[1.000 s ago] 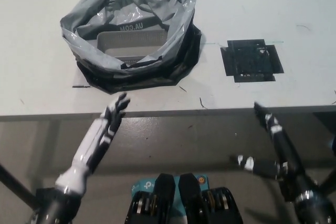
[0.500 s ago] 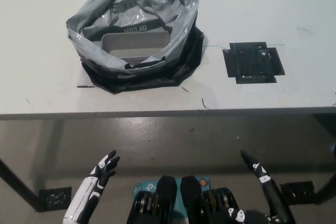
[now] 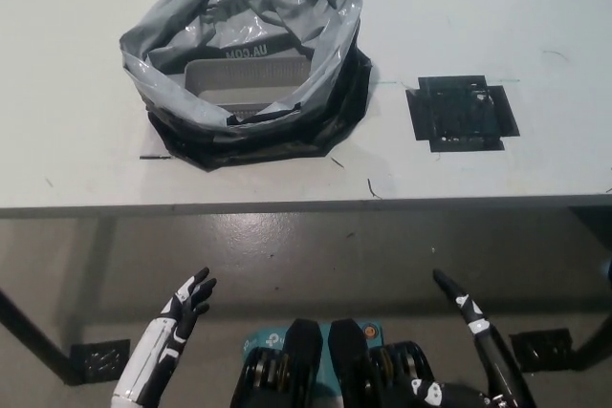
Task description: Use the right hand to pick up a small rectangular container and put it into a plastic bag and lift the bag
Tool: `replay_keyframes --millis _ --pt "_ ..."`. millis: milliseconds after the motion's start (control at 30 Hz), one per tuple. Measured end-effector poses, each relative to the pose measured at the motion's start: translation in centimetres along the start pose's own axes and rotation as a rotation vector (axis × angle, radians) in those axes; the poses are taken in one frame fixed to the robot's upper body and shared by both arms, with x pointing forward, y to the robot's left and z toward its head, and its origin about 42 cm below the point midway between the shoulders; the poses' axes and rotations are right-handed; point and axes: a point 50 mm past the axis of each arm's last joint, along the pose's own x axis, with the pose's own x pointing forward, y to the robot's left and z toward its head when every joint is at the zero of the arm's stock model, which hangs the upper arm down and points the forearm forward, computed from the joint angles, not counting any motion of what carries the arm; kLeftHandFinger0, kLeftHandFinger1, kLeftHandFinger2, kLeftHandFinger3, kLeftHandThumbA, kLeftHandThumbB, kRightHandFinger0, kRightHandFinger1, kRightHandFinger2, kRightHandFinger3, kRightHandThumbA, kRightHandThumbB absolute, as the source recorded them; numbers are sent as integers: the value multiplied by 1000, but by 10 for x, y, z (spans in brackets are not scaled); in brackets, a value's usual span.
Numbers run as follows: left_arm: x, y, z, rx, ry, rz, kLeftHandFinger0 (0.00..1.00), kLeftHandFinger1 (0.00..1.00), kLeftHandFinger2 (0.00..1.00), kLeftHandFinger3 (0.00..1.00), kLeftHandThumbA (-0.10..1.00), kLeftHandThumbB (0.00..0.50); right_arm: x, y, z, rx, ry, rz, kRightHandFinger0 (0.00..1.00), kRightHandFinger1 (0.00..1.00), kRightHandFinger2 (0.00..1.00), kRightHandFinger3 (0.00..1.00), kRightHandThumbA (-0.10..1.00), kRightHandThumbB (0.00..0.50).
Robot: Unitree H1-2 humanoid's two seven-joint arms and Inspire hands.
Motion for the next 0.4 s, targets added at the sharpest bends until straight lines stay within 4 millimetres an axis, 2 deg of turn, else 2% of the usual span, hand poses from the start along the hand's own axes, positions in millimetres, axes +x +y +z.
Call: replay_keyframes --millis 100,167,200,267,333,400 --pt "5 1 3 3 -12 1 1000 1000 1000 1000 1000 252 3 -2 1 -8 -10 -4 1000 1000 1000 1000 1000 260" --pt "10 2 5 6 -25 0 1000 1000 1000 1000 1000 238 5 -3 1 -13 -15 -5 1000 1000 1000 1000 1000 274" --pt "10 2 5 6 -25 0 1000 1000 1000 1000 1000 216 5 -3 1 -13 -15 -5 1000 1000 1000 1000 1000 279" --pt "15 3 8 9 -39 -1 1000 1000 1000 1000 1000 216 6 -5 2 -18 -18 -8 1000 1000 1000 1000 1000 271" --pt "20 2 11 12 -49 -7 1000 1000 1000 1000 1000 217 6 -7 3 -22 -20 -14 1000 1000 1000 1000 1000 238" --pt "25 0 13 12 -59 -16 1000 1000 1000 1000 1000 214 6 -10 3 -27 -24 -21 1000 1000 1000 1000 1000 246"
